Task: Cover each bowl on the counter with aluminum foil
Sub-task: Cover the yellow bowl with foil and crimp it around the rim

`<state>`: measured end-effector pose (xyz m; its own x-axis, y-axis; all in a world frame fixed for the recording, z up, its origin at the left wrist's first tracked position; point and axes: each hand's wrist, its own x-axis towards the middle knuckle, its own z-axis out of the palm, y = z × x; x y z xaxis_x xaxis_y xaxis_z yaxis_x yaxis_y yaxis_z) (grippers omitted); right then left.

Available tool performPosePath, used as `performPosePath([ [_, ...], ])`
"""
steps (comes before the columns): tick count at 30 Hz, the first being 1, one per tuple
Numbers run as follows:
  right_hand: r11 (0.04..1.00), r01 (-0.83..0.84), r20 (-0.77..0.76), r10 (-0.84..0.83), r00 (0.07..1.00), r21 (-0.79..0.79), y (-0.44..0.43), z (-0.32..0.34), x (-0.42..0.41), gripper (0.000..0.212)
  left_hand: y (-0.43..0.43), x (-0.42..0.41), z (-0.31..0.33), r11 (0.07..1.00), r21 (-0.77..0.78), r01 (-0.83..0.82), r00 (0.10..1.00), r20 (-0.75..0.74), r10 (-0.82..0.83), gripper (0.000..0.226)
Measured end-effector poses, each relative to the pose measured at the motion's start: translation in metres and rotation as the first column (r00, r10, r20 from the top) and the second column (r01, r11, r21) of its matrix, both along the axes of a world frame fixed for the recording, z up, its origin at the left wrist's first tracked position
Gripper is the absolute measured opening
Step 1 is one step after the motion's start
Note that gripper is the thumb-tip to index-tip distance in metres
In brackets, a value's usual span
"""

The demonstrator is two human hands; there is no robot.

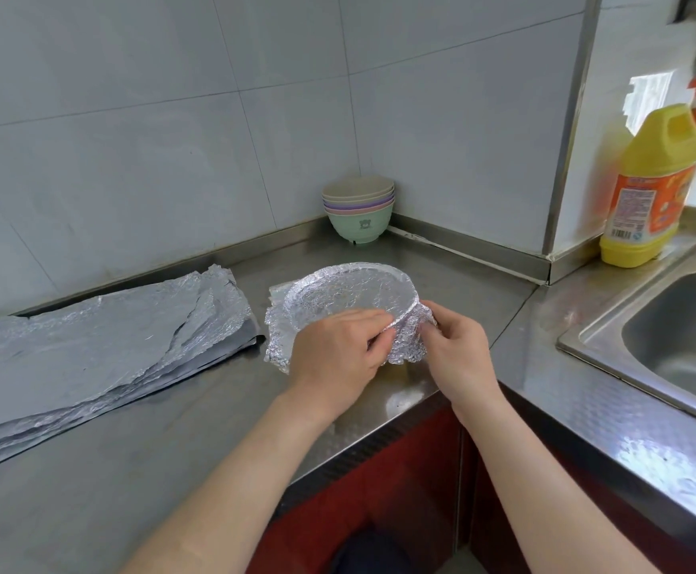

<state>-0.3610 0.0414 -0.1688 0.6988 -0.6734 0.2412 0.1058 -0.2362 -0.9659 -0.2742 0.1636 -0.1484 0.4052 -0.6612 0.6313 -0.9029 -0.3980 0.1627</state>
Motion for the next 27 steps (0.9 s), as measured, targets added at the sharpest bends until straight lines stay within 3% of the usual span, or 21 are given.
performPosePath([
  [3,0.998,0.056,-0.024,-0.056,0.998,0.025,-0.015,0.001,0.007,0.037,-0.016,-0.005,0.002,0.998,0.048,-0.051,0.998,0.029,0.050,0.030],
  [8,0.988,0.113,0.011,-0.115,0.993,0.105,-0.027,0.006,0.010,0.046,-0.042,-0.015,0.007,0.988,0.046,-0.147,0.988,0.049,0.145,0.032],
  [17,0.945,0.021,0.142,-0.072,0.987,0.328,-0.008,0.011,0.021,0.034,-0.063,-0.019,0.002,0.962,0.072,-0.264,0.963,0.069,0.259,0.021],
  [22,0.929,0.001,0.115,-0.047,0.992,0.370,-0.006,0.010,0.024,0.019,-0.063,-0.017,0.001,0.965,0.087,-0.247,0.967,0.082,0.240,0.011],
  [25,0.939,-0.005,0.064,-0.018,0.998,0.343,-0.009,0.013,0.023,0.022,-0.062,-0.017,0.005,0.986,0.099,-0.137,0.990,0.051,0.133,0.013],
  [27,0.952,0.066,0.026,-0.077,0.997,0.299,-0.011,0.014,0.019,0.039,-0.055,-0.015,0.012,0.993,0.066,-0.094,0.995,-0.009,0.095,0.018],
])
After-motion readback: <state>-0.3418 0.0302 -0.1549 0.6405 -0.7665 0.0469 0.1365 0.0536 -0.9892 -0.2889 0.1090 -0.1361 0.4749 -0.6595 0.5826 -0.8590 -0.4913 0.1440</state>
